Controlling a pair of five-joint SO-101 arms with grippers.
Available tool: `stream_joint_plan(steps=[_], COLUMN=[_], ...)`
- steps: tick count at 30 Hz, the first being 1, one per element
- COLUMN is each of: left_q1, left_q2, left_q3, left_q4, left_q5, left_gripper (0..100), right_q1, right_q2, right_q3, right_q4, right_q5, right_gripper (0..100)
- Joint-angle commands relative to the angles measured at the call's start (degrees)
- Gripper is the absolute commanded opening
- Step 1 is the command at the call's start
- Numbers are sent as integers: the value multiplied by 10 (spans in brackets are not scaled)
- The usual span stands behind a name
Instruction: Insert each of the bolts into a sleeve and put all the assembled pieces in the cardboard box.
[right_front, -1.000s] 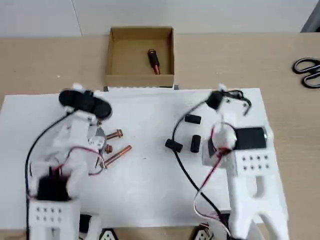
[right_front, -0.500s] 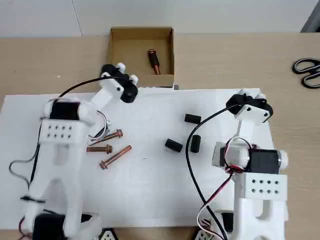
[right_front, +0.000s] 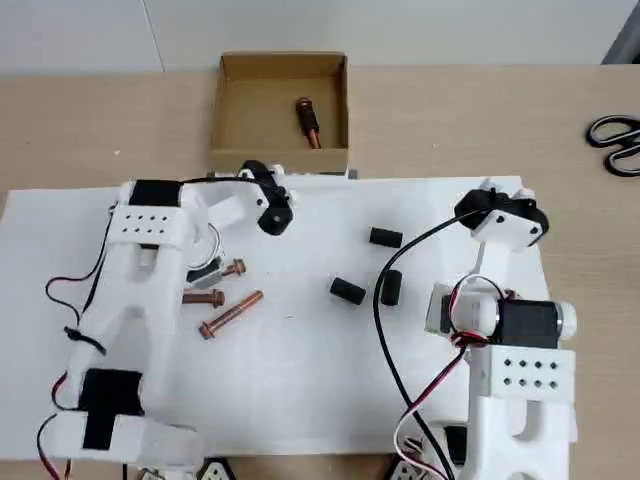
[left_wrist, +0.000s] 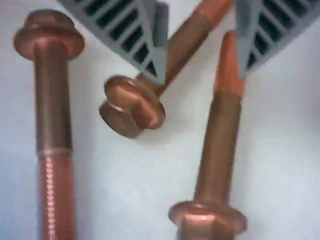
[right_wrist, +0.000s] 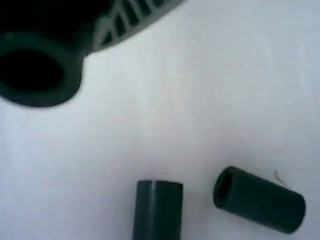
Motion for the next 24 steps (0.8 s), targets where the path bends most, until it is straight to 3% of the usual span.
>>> stream_joint_plan(steps=[1,24], left_q1=[12,26], left_q2=[12,139], left_q3=[-25,-26], left_q4=[-27,-138], left_q5=[-3,-2], left_gripper=[95,95], right_q1=[7,5], right_q2=[-10,-11], right_q3=[-4,-4], right_q4=[-11,-11], right_q5=[4,4], right_gripper=[2,2])
